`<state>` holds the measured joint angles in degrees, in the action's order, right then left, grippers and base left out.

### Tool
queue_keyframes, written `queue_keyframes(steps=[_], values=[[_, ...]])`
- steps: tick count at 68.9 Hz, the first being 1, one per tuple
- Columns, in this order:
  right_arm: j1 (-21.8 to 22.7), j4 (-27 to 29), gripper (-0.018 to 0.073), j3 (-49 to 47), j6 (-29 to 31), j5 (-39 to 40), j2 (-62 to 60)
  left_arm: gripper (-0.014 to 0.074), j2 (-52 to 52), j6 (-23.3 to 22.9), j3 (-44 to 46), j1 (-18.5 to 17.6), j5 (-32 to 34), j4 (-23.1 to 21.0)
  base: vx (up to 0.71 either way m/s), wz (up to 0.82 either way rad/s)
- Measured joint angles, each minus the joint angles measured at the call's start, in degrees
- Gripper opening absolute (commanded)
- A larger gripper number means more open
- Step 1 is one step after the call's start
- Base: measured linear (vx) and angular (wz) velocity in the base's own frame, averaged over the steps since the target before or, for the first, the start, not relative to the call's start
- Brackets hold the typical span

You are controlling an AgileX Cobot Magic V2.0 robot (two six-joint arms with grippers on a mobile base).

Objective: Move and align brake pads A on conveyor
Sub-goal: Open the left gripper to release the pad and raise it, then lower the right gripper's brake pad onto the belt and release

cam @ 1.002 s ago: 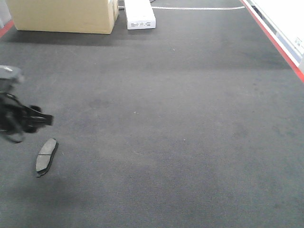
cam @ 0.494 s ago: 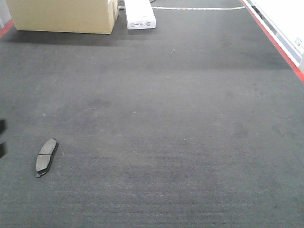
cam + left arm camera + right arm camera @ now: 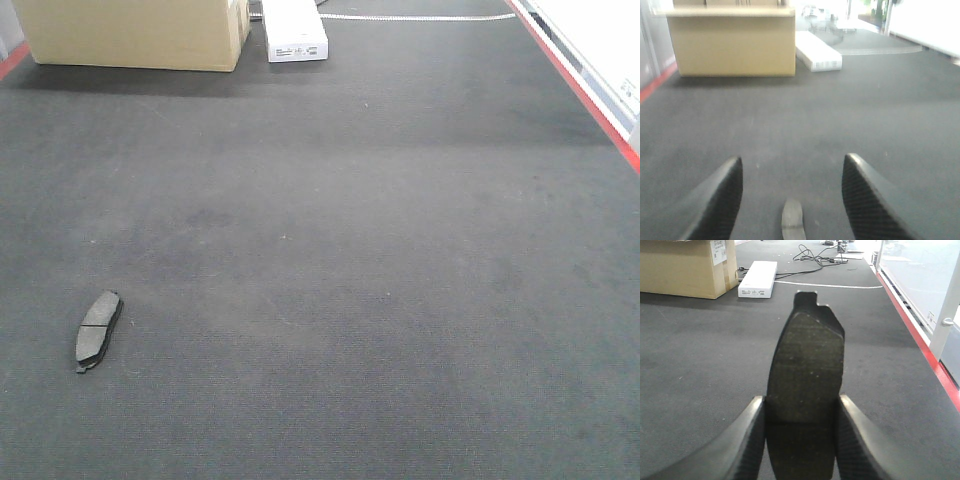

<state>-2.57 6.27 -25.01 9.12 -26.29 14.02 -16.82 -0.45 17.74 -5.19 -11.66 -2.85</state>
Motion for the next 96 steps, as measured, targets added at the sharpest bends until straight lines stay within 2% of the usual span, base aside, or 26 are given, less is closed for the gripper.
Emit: queue_keyframes(steps=[81,96], values=[[0.0,0.0,-0.0002,0.0,0.0,-0.05,0.0,0.0412,0.25,0.0,-0.11,0.0,0.82,0.0,0.0,0.0],[0.0,0.13,0.0004,-4.45,-0.92,-4.39,9.84,0.0412,0.25,0.0,-0.11,0.0,0.82,0.0,0.0,0.0]])
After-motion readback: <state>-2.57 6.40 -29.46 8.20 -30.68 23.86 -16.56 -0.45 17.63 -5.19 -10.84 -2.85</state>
